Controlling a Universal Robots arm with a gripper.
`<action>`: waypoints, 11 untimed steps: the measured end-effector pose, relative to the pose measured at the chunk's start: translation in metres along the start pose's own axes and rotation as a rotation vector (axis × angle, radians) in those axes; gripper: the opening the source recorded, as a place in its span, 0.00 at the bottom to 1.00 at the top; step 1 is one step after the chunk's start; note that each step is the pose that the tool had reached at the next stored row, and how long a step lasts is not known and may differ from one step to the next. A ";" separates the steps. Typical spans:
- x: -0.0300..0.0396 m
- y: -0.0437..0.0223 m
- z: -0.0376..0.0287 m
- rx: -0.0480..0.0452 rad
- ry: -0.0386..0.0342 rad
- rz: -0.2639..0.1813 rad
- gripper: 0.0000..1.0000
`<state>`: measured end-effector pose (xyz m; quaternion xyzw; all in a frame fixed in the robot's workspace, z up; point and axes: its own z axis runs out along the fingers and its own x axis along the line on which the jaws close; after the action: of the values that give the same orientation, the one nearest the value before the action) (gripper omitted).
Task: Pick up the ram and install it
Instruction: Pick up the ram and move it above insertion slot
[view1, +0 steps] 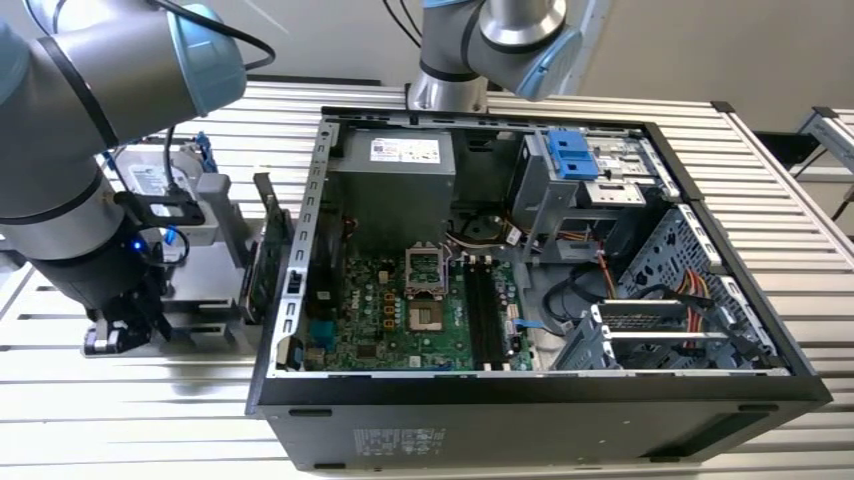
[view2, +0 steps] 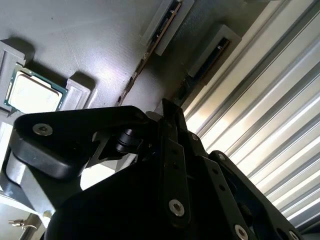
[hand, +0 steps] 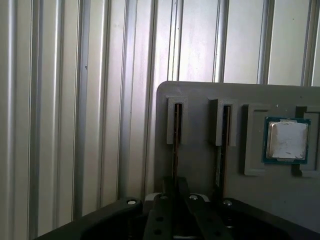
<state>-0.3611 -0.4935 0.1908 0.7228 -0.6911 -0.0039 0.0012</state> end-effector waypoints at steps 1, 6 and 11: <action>0.0000 0.0000 0.0001 0.0000 0.0000 0.000 0.00; 0.0000 0.0000 0.0004 0.0000 0.0000 0.000 0.00; 0.0000 0.0000 0.0007 0.0000 0.0001 0.000 0.00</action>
<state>-0.3611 -0.4935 0.1901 0.7228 -0.6911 -0.0038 0.0012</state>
